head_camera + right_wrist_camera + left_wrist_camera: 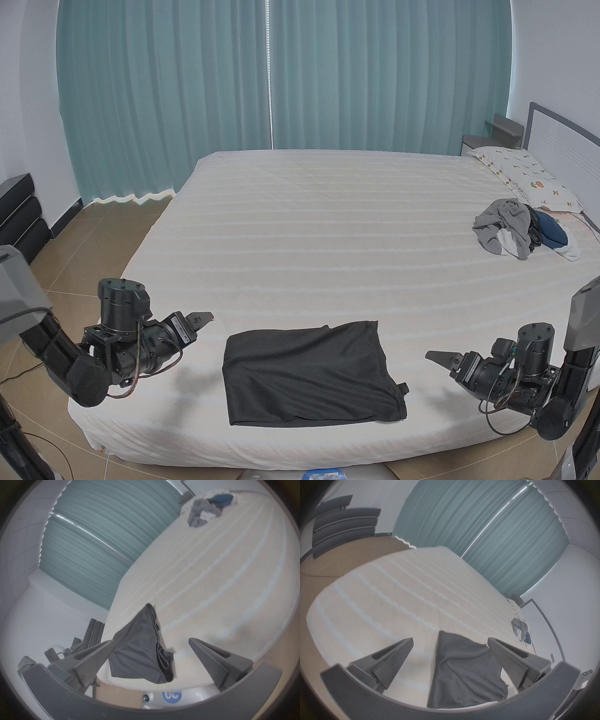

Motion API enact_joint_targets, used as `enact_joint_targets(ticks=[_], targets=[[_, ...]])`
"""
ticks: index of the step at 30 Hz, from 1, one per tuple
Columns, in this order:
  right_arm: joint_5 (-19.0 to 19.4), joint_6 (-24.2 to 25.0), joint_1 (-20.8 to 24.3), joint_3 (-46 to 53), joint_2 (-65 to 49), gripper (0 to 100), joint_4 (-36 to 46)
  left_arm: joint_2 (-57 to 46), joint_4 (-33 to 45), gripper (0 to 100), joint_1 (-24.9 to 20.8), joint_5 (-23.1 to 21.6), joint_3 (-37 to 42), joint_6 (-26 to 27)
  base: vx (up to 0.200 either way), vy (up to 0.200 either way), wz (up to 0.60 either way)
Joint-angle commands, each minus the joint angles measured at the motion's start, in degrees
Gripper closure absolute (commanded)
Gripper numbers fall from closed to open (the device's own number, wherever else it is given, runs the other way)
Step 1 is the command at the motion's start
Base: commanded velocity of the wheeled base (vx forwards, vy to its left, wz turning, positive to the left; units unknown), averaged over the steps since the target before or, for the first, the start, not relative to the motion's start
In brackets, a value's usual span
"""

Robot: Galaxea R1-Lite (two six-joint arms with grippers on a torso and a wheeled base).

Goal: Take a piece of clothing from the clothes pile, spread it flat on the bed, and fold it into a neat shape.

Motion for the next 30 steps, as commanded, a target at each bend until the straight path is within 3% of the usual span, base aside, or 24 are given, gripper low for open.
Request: enact_joint_targets(ticks=[1, 4, 9, 10, 16, 19, 20, 24, 30], targets=[[-9.0, -9.6, 0.8, 1.4, -18.1, 0, 6.9, -18.5, 0.6, 0, 0.7, 5.6, 5.6, 5.2, 0.000, 0.000, 0.00], [-11.2, -14.4, 0.6, 1.4, -26.9, 0, 12.6, -24.6, 0.7, 0, 0.7, 9.1, 7.7, 9.6, 0.000, 0.000, 0.00], [-11.7, -21.1, 0.4, 1.4, -40.0, 0, 21.4, -33.4, 0.7, 0, 0.7, 13.7, 10.6, 16.2, 0.000, 0.000, 0.00], [-11.9, -23.4, 0.0, 1.4, -45.5, 0, 26.4, -37.7, 0.8, 0, 0.7, 15.4, 11.6, 19.9, 0.000, 0.000, 0.00], [-12.4, -27.6, -3.5, -1.2, -60.8, 0, 40.9, -49.9, 4.6, 0, 0.7, 21.0, 13.7, 29.5, 0.000, 0.000, 0.00], [-12.4, -29.3, -5.9, -4.2, -68.6, 0, 50.3, -56.5, 8.7, 0, 0.7, 22.5, 13.9, 32.7, 0.000, 0.000, 0.00], [-12.0, -30.5, -7.1, -5.7, -73.6, 0, 57.2, -61.0, 12.0, 0, 0.7, 23.2, 13.7, 34.6, 0.000, 0.000, 0.00], [-11.7, -35.4, -9.8, -7.0, -83.4, 0, 70.0, -71.6, 22.1, 0, 0.7, 25.2, 13.5, 39.3, 0.000, 0.000, 0.00], [-9.4, -45.5, -17.5, -7.1, -95.0, 0, 80.8, -84.8, 35.4, 0, 2.5, 25.5, 13.1, 41.8, 0.000, 0.000, 0.00]])
